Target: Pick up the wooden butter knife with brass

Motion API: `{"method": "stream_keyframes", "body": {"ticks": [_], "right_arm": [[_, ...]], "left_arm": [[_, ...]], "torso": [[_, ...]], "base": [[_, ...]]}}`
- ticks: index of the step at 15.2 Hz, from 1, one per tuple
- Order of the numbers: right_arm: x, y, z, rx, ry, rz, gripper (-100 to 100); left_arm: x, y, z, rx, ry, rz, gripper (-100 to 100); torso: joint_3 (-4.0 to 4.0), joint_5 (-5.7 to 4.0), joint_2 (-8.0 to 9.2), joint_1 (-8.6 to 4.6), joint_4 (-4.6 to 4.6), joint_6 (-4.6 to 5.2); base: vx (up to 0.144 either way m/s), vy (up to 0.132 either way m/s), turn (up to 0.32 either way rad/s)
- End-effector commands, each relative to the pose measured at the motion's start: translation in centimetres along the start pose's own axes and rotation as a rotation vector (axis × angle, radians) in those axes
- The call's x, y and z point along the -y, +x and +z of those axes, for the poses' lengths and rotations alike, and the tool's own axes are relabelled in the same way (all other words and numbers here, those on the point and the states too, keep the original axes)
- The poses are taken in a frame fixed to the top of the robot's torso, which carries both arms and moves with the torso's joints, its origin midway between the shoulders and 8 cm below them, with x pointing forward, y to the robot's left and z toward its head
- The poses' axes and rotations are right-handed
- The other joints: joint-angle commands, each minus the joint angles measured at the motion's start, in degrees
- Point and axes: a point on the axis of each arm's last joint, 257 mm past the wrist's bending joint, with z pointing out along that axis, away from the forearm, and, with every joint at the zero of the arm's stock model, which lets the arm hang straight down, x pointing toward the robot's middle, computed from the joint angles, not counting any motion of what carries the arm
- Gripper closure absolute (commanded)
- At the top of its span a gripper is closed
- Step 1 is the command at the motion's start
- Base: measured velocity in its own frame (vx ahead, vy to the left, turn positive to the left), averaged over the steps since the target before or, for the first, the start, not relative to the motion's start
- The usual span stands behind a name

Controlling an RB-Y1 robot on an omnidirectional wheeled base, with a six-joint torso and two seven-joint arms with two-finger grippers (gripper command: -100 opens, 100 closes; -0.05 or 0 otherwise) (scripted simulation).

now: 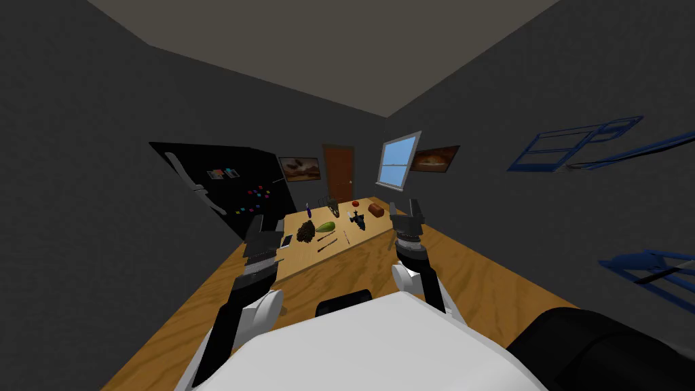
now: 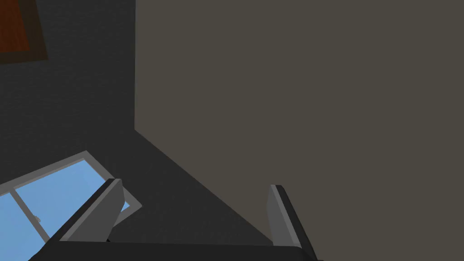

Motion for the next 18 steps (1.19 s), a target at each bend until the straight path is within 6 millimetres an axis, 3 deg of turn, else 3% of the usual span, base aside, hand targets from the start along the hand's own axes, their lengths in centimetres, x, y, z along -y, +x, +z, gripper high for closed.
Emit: {"method": "stream_keyframes", "body": {"ticks": [1,4,6,7,11,12,13,14,15,18], "right_arm": [[0.0,0.0,0.0,0.000,0.000,0.000,0],[0.0,0.0,0.0,0.000,0.000,0.000,0],[0.0,0.0,0.0,0.000,0.000,0.000,0],[0.0,0.0,0.0,0.000,0.000,0.000,0],[0.0,0.0,0.0,0.000,0.000,0.000,0],[0.0,0.0,0.0,0.000,0.000,0.000,0],[0.0,0.0,0.0,0.000,0.000,0.000,0],[0.0,0.0,0.0,0.000,0.000,0.000,0],[0.0,0.0,0.0,0.000,0.000,0.000,0],[0.0,0.0,0.0,0.000,0.000,0.000,0]], "left_arm": [[-0.7,0.1,0.0,-0.025,-0.021,0.012,-100],[-2.4,0.1,0.0,-0.056,-0.069,0.030,-100],[-4.9,-0.4,-0.1,-0.077,-0.137,0.047,-100],[-4.9,-0.4,-0.1,-0.077,-0.137,0.047,-100],[-9.9,-2.1,-0.5,-0.085,-0.274,0.073,-100],[-9.9,-2.1,-0.5,-0.085,-0.274,0.073,-100],[-11.7,-3.0,-0.8,-0.080,-0.326,0.081,-100],[-11.7,-3.0,-0.8,-0.080,-0.327,0.081,-100],[-13.4,-3.9,-1.0,-0.073,-0.373,0.088,-100],[-15.6,-5.1,-1.5,-0.058,-0.441,0.096,-100]], "torso": [[0.00,0.00,0.00,0.00,0.00,0.00],[-0.02,0.00,-0.03,-0.02,-0.01,0.02],[-0.02,-0.01,-0.03,-0.04,-0.01,0.01],[-0.03,-0.01,-0.05,-0.05,-0.01,0.02],[-0.04,-0.02,-0.07,-0.07,-0.02,0.02],[-0.05,-0.01,-0.08,-0.08,-0.02,0.03],[-0.05,-0.02,-0.08,-0.08,-0.02,0.01],[-0.05,-0.01,-0.08,-0.07,-0.02,0.02],[-0.04,-0.01,-0.07,-0.07,-0.02,0.01],[-0.04,-0.02,-0.07,-0.09,-0.02,0.02]], "base": [[0.001,-0.004,-0.031],[0.005,-0.012,-0.065],[0.008,-0.018,-0.080],[0.009,-0.019,-0.075],[0.012,-0.022,-0.116],[0.012,-0.022,-0.077],[0.014,-0.024,-0.098],[0.013,-0.022,-0.089],[0.012,-0.024,-0.133],[0.011,-0.022,-0.104]]}}
